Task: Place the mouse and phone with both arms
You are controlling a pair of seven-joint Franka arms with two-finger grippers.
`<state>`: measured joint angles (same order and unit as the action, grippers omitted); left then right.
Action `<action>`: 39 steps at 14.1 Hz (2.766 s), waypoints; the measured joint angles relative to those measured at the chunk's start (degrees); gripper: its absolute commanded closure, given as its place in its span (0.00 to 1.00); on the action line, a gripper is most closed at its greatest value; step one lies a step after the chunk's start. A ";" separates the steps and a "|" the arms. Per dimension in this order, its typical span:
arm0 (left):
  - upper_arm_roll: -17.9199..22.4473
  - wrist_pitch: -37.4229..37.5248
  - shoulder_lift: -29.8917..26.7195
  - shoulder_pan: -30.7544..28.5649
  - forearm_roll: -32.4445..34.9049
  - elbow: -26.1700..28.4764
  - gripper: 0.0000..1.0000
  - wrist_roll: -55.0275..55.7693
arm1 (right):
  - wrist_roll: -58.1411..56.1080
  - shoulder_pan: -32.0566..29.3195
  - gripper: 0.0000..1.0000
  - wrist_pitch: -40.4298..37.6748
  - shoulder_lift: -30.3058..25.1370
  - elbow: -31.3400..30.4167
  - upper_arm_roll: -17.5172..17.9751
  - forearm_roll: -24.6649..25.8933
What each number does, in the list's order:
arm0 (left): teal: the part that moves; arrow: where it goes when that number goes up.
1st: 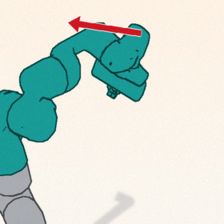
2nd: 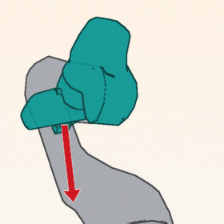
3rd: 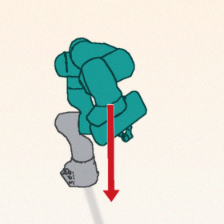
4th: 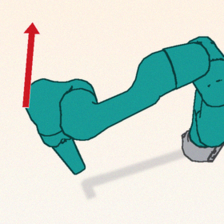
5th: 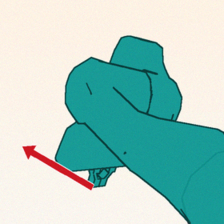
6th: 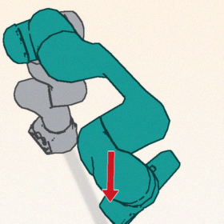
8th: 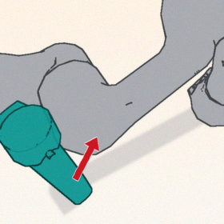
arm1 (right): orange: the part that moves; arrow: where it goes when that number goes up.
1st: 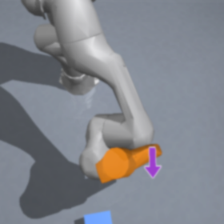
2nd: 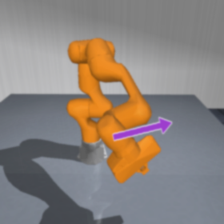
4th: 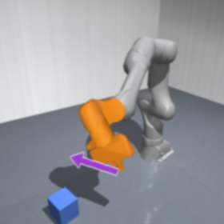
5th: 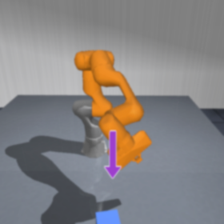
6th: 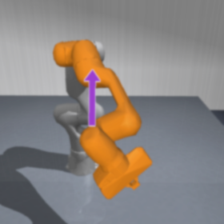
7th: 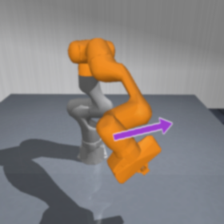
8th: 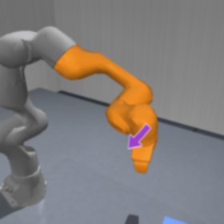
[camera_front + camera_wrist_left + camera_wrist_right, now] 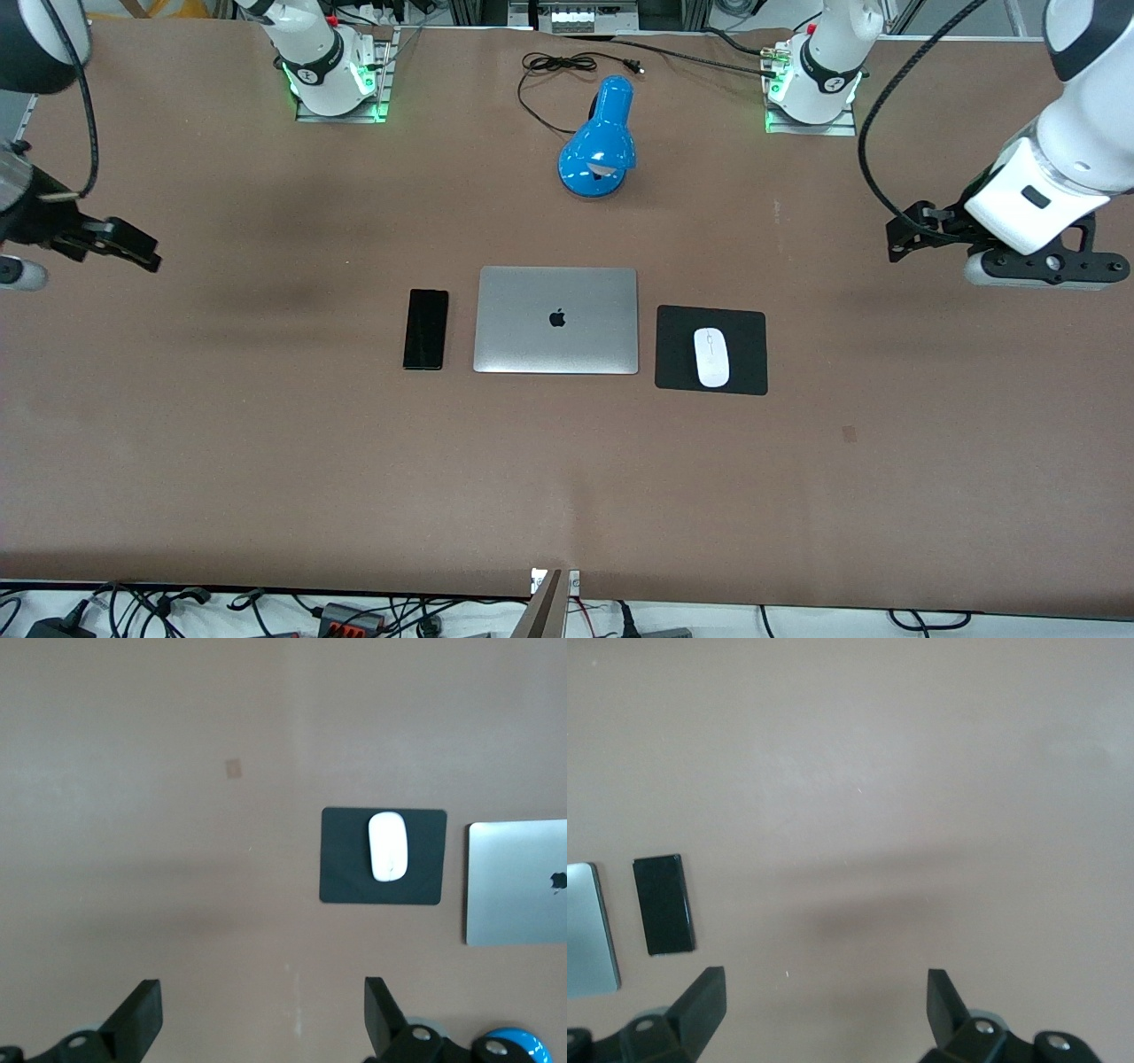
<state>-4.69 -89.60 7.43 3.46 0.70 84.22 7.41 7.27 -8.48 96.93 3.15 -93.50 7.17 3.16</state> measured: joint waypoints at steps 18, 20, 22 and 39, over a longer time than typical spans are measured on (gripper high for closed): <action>-0.37 -7.45 -12.27 -3.64 -0.36 17.88 0.00 -4.31 | -3.86 1.73 0.00 -4.69 2.42 4.26 -2.94 -0.03; -0.38 -7.45 -12.20 -3.64 -0.36 17.82 0.00 -4.31 | -3.92 1.77 0.00 -4.69 2.42 4.27 -2.94 -0.03; -0.39 -7.45 -12.20 -3.64 -0.36 17.81 0.00 -4.32 | -3.95 1.84 0.00 -4.69 2.42 4.27 -2.94 -0.03; -0.61 -7.45 -12.17 -3.64 -0.37 17.78 0.00 -4.51 | -4.00 2.03 0.00 -5.74 2.43 4.32 -2.94 -0.03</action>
<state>-5.30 -97.06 -4.74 -0.18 0.33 102.00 2.90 3.26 -6.44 91.19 5.58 -89.18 4.23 3.13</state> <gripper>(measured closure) 0.000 0.000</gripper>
